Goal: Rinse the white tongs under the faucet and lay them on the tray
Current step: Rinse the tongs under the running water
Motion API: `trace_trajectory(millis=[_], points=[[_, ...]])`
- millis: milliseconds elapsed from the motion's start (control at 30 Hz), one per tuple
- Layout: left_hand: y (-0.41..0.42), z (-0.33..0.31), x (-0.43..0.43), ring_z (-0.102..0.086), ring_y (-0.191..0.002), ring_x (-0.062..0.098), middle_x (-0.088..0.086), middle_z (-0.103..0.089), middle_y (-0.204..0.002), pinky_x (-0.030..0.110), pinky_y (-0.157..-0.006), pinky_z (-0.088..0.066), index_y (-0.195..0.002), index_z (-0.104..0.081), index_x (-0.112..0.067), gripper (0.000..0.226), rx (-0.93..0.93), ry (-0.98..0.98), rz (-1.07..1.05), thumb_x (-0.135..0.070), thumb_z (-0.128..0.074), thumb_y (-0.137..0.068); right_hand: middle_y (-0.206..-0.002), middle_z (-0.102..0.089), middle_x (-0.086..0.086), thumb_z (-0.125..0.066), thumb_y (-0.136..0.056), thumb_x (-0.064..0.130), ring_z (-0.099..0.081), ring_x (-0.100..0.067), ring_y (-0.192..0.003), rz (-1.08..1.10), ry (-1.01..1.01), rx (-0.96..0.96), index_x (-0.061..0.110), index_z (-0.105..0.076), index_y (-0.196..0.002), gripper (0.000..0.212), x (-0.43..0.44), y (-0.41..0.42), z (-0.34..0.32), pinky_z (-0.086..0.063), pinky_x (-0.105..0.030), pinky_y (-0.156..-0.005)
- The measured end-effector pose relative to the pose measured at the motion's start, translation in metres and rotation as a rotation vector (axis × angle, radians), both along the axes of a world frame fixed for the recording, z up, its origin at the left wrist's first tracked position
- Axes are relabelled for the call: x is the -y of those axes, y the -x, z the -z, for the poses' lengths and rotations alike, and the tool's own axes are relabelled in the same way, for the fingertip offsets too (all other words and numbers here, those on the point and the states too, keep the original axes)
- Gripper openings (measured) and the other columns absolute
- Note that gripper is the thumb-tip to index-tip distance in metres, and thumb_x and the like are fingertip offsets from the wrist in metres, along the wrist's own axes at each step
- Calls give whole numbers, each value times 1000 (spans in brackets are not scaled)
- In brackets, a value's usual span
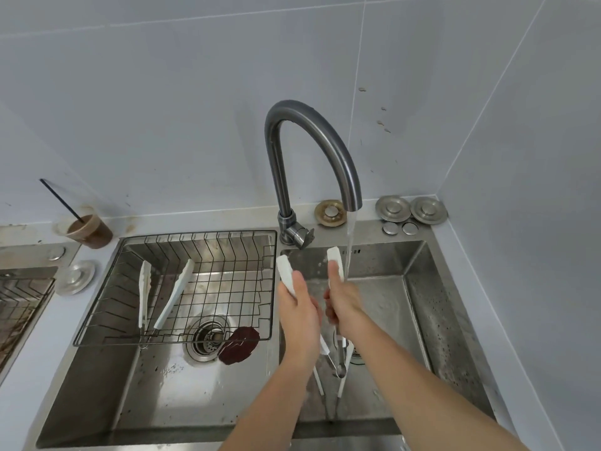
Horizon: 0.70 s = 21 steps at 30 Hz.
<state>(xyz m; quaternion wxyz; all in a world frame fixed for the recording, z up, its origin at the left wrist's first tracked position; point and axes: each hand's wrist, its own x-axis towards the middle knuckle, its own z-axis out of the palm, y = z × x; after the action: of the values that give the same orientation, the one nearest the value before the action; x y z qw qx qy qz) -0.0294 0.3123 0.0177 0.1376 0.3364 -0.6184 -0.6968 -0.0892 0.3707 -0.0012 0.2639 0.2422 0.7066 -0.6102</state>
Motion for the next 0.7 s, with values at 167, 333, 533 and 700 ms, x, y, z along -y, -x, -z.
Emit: trace_trajectory(millis=[167, 333, 533, 700], points=[[23, 16, 0, -44, -44, 11, 6, -52, -70, 24, -40, -36, -103, -52, -15, 45, 154, -119, 86, -53, -28, -97, -60, -53, -3, -33, -90, 63, -37, -9, -32, -87, 74, -73, 12, -58, -100, 58, -19, -1, -3, -30, -20, -33], [34, 25, -4, -48, -51, 15, 11, -56, -76, 27, -43, -37, -111, -54, -17, 44, 178, -218, 206, -50, -27, -99, -62, -53, 1, -39, -92, 56, -41, -10, -38, 5, 154, -179, 16, -50, -97, 42, -39, -14, -4, -36, -22, -38], [23, 39, -16, -51, -43, 17, 4, -54, -50, 27, -45, -45, -90, -60, -13, 50, 149, -356, 187, -49, -28, -99, -52, -56, -1, -58, -85, 43, -52, -11, -42, -124, 102, -288, 15, -51, -81, 30, -36, -27, -6, -42, -21, -43], [23, 36, -18, -34, -38, 10, -4, -37, -43, 23, -39, -29, -71, -56, -19, 49, 110, -334, 214, -50, -30, -99, -47, -56, 6, -57, -86, 30, -50, -11, -38, -153, 84, -287, 16, -48, -86, 16, -27, -16, -16, -43, -25, -37]])
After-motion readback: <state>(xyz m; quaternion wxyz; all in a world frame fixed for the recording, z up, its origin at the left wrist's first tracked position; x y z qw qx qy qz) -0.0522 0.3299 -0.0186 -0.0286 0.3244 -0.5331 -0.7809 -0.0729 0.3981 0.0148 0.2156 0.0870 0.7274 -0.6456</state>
